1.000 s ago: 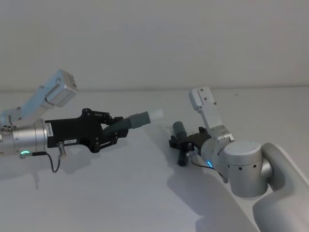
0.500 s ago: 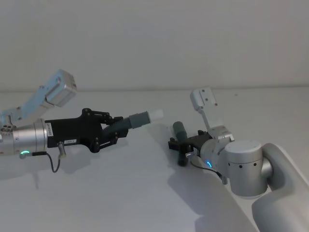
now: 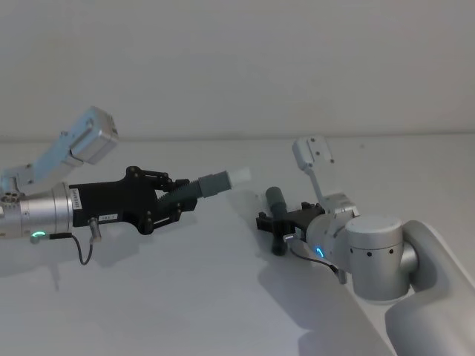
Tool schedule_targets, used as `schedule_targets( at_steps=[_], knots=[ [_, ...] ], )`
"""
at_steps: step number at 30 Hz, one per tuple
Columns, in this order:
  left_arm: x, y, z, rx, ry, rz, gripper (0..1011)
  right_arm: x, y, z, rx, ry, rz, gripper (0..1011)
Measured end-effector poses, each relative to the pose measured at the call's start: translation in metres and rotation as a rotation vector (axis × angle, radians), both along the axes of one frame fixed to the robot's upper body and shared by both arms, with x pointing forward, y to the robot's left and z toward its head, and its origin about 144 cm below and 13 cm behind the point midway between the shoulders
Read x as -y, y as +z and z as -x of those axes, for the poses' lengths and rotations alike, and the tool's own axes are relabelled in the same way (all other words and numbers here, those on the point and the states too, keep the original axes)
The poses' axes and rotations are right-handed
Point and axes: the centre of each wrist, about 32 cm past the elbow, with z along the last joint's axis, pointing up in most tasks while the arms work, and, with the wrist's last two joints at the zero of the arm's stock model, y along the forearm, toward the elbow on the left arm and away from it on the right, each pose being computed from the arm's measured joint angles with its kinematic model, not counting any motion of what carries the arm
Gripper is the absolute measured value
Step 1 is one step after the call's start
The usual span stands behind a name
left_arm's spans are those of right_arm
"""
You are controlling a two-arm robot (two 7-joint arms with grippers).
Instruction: Use both hands to pick up one end of the pipe from the table, align the ends, and insert them.
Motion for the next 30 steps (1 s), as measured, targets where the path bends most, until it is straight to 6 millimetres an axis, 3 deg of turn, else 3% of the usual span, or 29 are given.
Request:
schedule_targets(
  at_steps=[4, 10, 24, 27, 30],
  knots=[
    [0.0000, 0.0000, 0.0000, 0.000, 0.000, 0.000, 306, -0.0002, -0.0002, -0.0002, -0.003, 0.000, -0.005, 997],
    [0.0000, 0.0000, 0.0000, 0.000, 0.000, 0.000, 306, -0.0008, -0.0005, -0.0003, -0.007, 0.003, -0.013, 901],
    [0.0000, 0.0000, 0.0000, 0.000, 0.000, 0.000, 306, -0.0008, -0.0007, -0.0006, -0.010, 0.003, -0.017, 472],
    [0.0000, 0.0000, 0.0000, 0.000, 0.000, 0.000, 306, -0.0007, -0.0008, -0.0006, -0.010, 0.003, -0.017, 336],
    [0.0000, 0.0000, 0.0000, 0.000, 0.000, 0.000, 306, -0.0007, -0.0008, -0.0007, -0.011, 0.002, -0.017, 272]
  ],
)
